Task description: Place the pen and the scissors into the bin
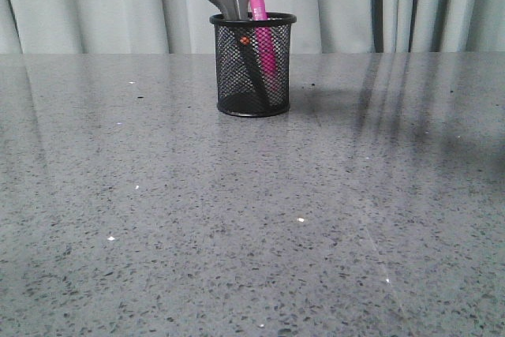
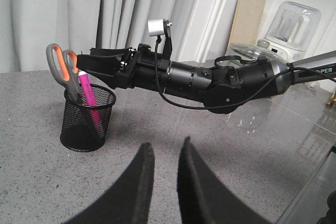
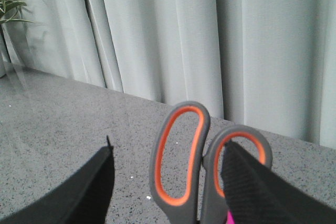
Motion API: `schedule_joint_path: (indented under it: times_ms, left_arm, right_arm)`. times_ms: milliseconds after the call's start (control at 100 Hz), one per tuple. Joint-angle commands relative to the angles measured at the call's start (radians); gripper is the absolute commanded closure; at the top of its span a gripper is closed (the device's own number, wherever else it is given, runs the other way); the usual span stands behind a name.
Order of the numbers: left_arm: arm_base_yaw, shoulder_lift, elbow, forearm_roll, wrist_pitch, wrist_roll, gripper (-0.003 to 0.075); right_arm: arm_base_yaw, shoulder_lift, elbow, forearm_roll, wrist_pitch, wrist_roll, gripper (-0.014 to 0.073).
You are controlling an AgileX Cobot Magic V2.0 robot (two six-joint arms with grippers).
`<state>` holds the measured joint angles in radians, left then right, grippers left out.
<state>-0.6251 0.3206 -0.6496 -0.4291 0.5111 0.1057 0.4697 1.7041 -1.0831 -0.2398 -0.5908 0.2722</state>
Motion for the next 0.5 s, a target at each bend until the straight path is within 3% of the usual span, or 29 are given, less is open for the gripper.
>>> schedule_joint_path:
  times_ms: [0,210,280,410,490]
  left_arm:
    - [-0.008,0.010,-0.027,-0.001,-0.066,0.001,0.0629]
    - [-0.008,0.010,-0.027,0.015,-0.068,0.001,0.0629]
    - [-0.008,0.010,-0.027,0.031,-0.068,0.001,0.0629]
    - [-0.008,0.010,-0.027,0.116,-0.074,0.001,0.0659]
    - [-0.006,0.010,-0.027,0.192,-0.076,0.001,0.0685]
  right_arm:
    - [-0.009,-0.075,-0.026,0.000,-0.077,-0.007,0.0190]
    - [-0.011,-0.170,-0.026,0.000,-0.035,-0.007,0.0223]
    - [-0.009,-0.224,-0.026,0.000,0.026,-0.007,0.0337]
    - [0.002,-0.361,-0.026,0.000,0.229,-0.004,0.0669]
    - [0.002,-0.451,-0.024,0.000,0.355,-0.004,0.0652]
